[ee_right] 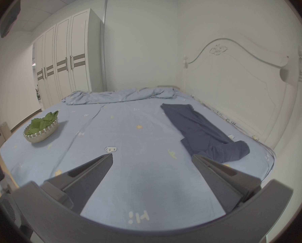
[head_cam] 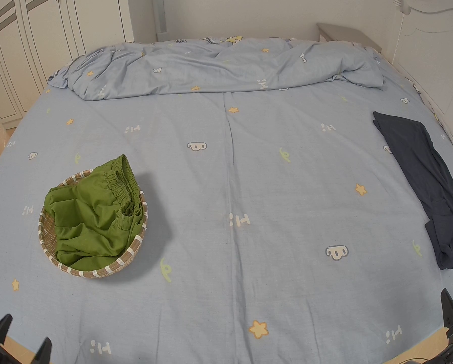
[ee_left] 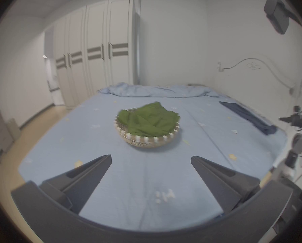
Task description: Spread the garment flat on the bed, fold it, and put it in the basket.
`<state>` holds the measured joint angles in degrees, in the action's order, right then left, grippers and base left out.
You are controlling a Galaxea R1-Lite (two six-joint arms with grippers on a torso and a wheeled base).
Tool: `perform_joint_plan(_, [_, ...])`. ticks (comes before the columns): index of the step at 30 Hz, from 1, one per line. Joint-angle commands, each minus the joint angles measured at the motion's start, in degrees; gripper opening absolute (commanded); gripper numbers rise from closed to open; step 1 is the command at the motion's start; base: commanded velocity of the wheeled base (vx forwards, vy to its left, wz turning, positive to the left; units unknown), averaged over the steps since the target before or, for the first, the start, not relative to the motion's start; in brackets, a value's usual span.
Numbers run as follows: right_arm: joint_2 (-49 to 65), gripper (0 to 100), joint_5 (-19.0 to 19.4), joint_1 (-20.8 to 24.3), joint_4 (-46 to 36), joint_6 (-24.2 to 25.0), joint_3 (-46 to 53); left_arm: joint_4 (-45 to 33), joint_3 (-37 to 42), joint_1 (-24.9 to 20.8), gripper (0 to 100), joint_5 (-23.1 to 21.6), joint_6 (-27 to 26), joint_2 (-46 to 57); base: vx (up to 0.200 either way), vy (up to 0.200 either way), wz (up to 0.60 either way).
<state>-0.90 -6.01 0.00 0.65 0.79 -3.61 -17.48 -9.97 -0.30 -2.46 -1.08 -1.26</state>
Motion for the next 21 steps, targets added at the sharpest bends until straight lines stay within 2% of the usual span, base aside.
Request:
perform_joint_plan(1, [0.3, 100, -2.8, 0.0, 1.6, -1.4, 3.5, 9.0, 5.0, 0.2, 100, 9.9, -0.5, 1.3, 0.000, 0.000, 0.00])
perform_joint_plan(2, [0.3, 100, -2.8, 0.0, 1.6, -1.4, 3.5, 9.0, 5.0, 0.2, 100, 9.9, -0.5, 1.3, 0.000, 0.000, 0.00])
perform_joint_plan(3, [0.3, 100, -2.8, 0.0, 1.6, -1.6, 3.5, 13.0, 6.7, 0.2, 100, 12.1, 0.1, 1.3, 0.000, 0.000, 0.00])
perform_joint_plan(4, [0.3, 100, -2.8, -0.1, 1.6, -1.6, 3.5, 13.7, 7.0, 0.2, 100, 12.4, 0.1, 1.3, 0.000, 0.000, 0.00])
perform_joint_plan(8, [0.3, 100, -2.5, 0.0, 1.7, -3.0, 3.5, 16.0, 8.3, 0.2, 100, 11.3, 2.9, 1.3, 0.000, 0.000, 0.00])
perform_joint_plan(12, [0.3, 100, -0.9, 0.0, 2.0, -5.7, 3.5, 15.8, 9.0, 0.1, 100, 4.9, 2.3, 1.3, 0.000, 0.000, 0.00])
perform_joint_plan(13, [0.3, 100, -0.6, 0.0, 2.1, -7.3, 3.5, 15.8, 9.3, 0.1, 100, 2.2, 0.6, 1.3, 0.000, 0.000, 0.00])
perform_joint_plan(15, [0.3, 100, -0.6, 0.0, 2.1, -7.0, 3.6, 15.7, 9.3, 0.0, 100, 2.5, 0.5, 0.7, 0.000, 0.000, 0.00])
perform_joint_plan(19, [0.2, 100, -0.5, -0.1, 1.6, 1.1, 3.6, 16.3, 9.4, 0.2, 100, 2.6, 1.1, 1.1, 0.000, 0.000, 0.00])
perform_joint_plan(21, [0.2, 100, -1.5, -0.1, 1.4, 3.3, 3.4, 16.3, 9.5, 0.2, 100, 2.8, 1.5, 1.1, 0.000, 0.000, 0.00])
